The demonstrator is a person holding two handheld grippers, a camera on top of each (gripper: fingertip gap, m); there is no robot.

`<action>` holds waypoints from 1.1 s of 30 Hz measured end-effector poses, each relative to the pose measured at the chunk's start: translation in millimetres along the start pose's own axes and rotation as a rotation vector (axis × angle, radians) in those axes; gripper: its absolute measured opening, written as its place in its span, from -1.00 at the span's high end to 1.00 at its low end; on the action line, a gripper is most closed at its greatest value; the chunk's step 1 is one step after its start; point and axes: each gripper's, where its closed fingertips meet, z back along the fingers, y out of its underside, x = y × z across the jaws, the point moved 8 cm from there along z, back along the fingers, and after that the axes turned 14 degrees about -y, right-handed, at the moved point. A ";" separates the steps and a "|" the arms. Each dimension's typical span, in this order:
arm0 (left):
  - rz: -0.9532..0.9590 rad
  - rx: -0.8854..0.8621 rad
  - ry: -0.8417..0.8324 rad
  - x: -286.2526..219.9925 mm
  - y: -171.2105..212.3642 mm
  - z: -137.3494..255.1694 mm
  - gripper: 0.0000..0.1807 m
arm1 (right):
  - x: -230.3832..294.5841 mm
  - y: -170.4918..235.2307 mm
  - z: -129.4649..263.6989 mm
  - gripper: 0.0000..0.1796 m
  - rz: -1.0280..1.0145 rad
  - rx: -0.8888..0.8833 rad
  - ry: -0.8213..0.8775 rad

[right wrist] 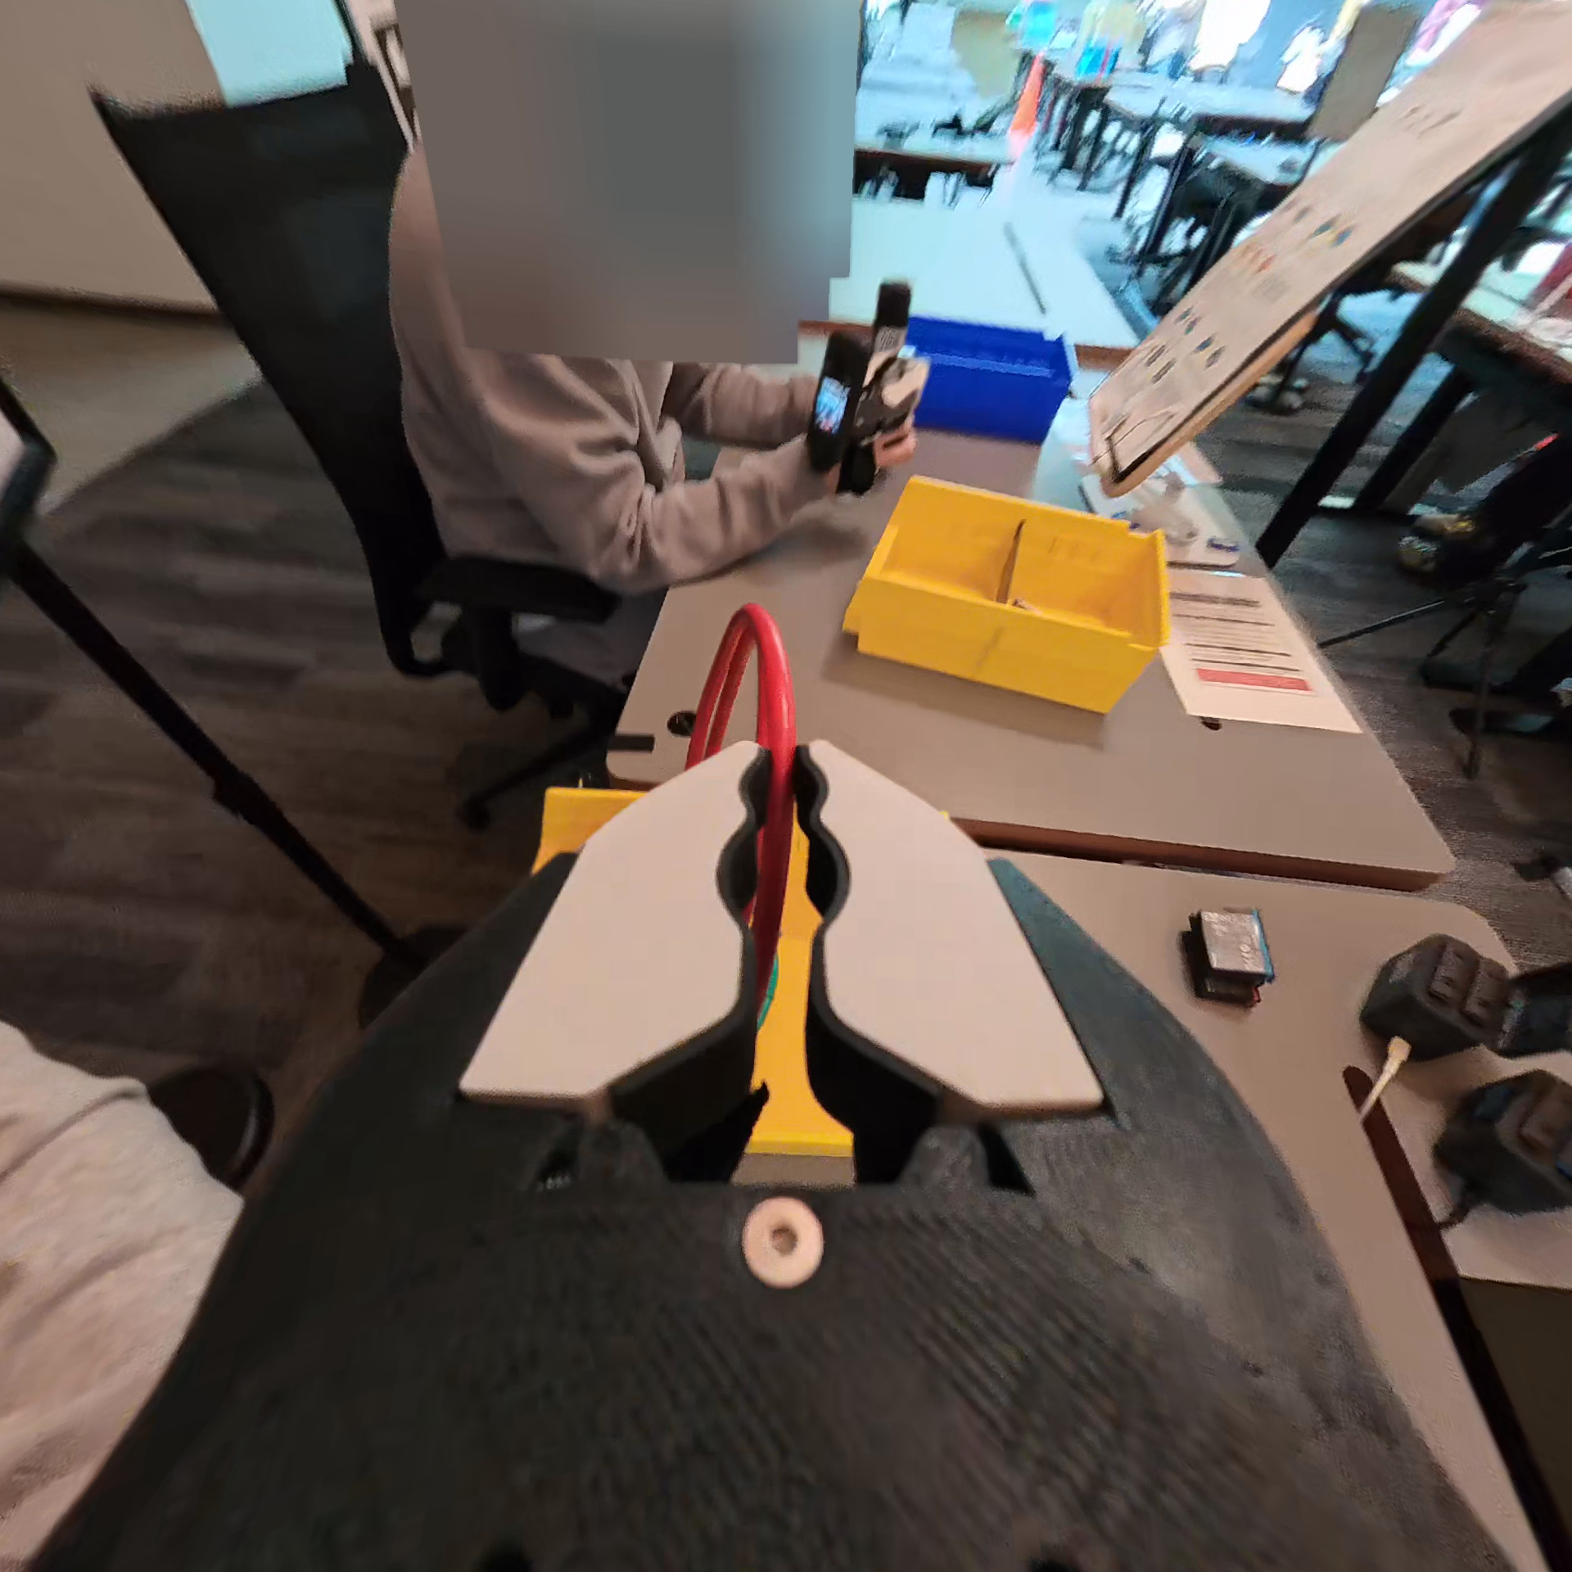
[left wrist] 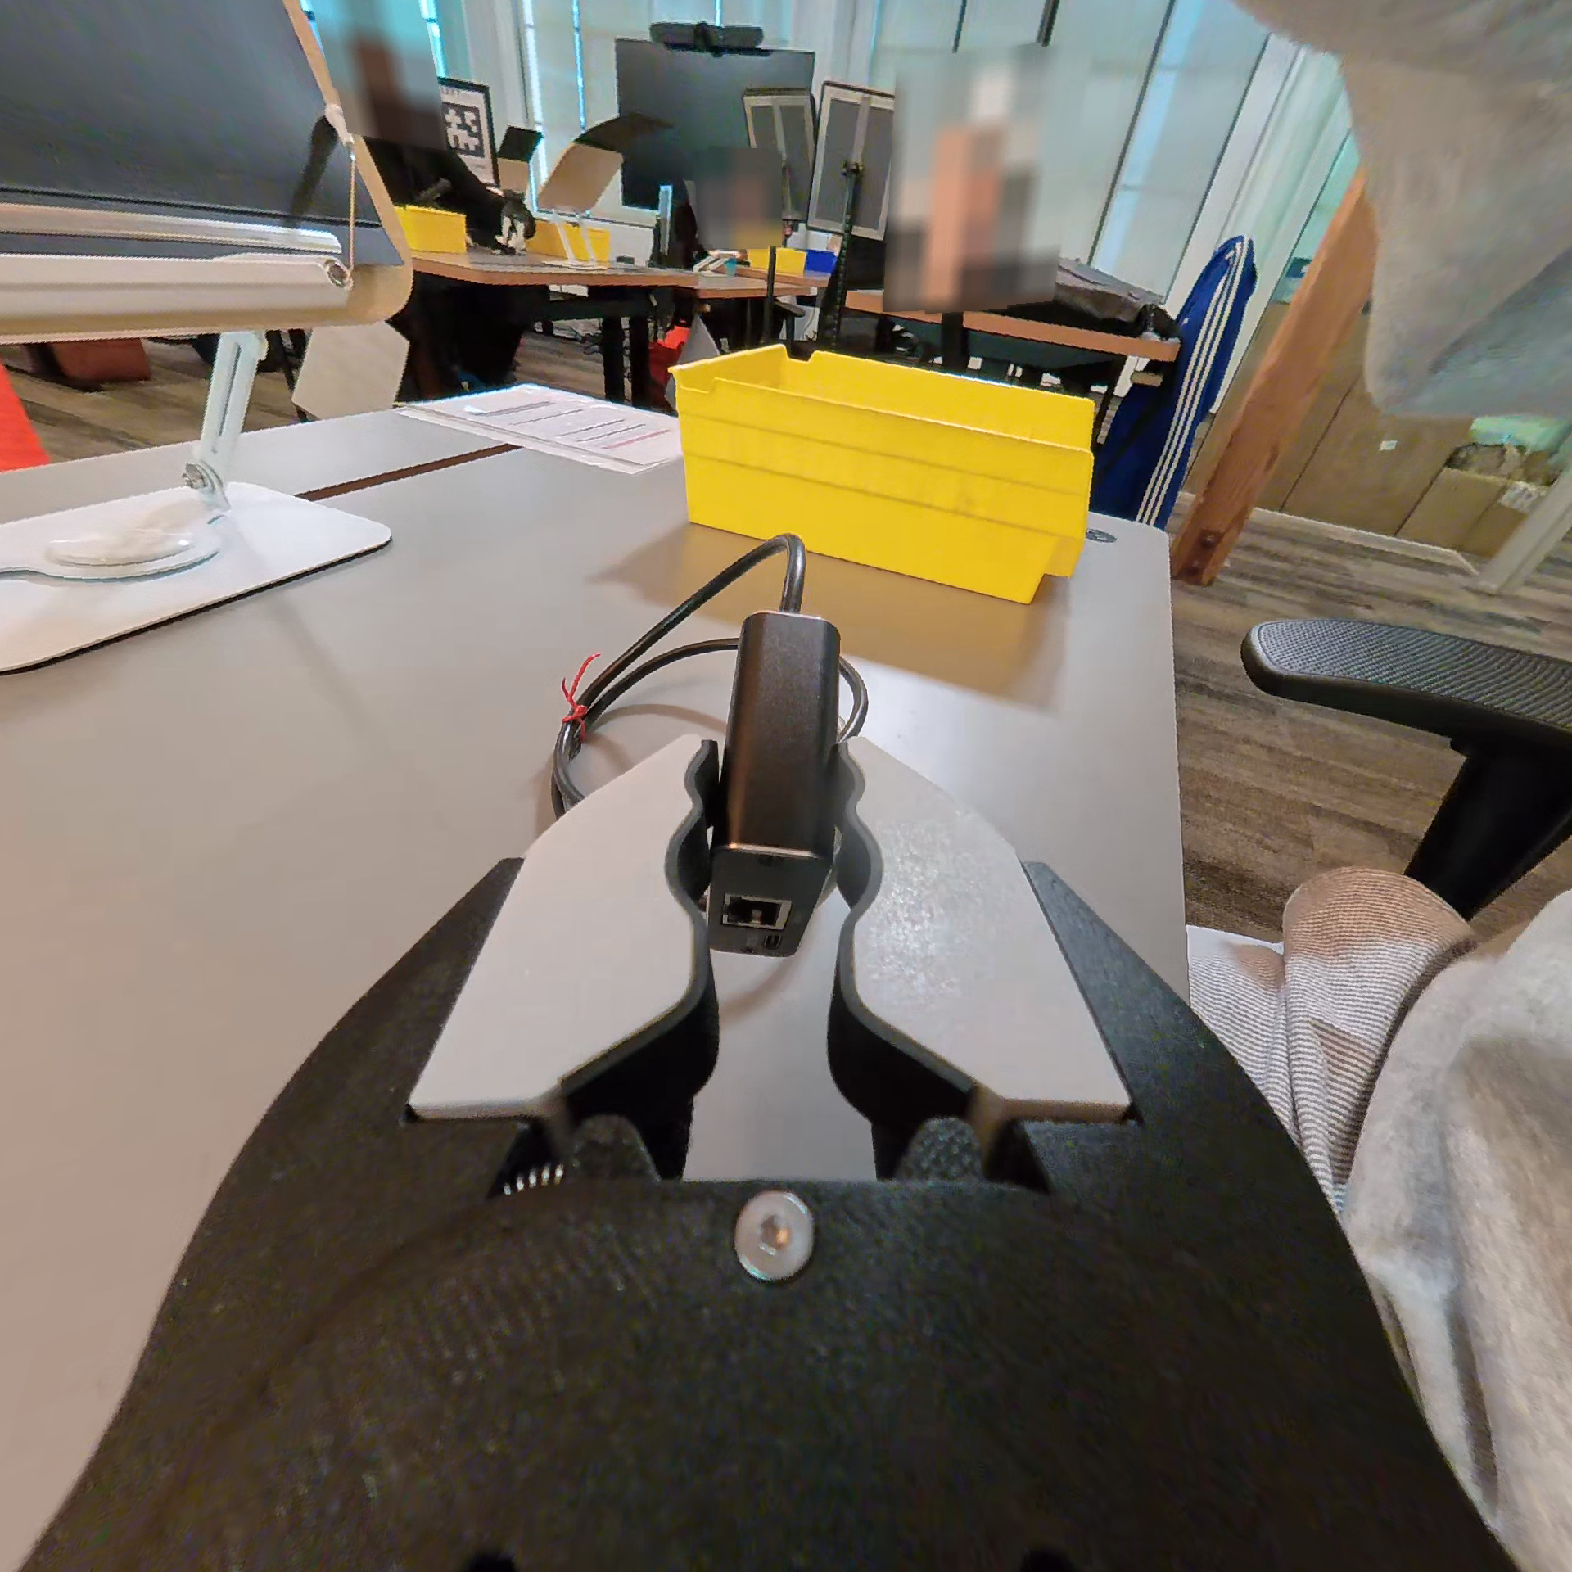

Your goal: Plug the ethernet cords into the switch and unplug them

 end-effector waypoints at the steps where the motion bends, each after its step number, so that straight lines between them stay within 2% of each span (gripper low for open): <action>1: 0.000 0.000 0.000 0.1 0.0 0.0 0.73 | 2.0 0.1 18.2 0.94 -0.019 -0.044 0.013; 4: 0.004 -0.004 0.000 0.4 -0.2 0.5 0.73 | 11.5 9.0 77.2 0.94 -0.060 -0.139 0.073; 8: -0.013 0.005 -0.007 2.1 0.2 2.4 0.73 | 30.3 38.3 158.9 0.94 -0.082 -0.183 0.221; 15: -0.122 0.037 -0.073 11.6 1.2 8.3 0.73 | 76.6 131.5 276.1 0.94 -0.187 -0.202 0.504; 23: -0.220 0.055 -0.134 15.0 4.1 11.4 0.73 | 157.4 234.0 330.5 0.94 -0.254 -0.181 0.692; 29: -0.415 0.134 -0.159 9.3 13.3 8.7 0.73 | 203.5 296.1 371.1 0.94 -0.407 -0.374 0.749; 33: -0.599 0.237 -0.181 7.4 26.9 4.6 0.73 | 228.6 334.2 378.0 0.94 -0.508 -0.470 0.754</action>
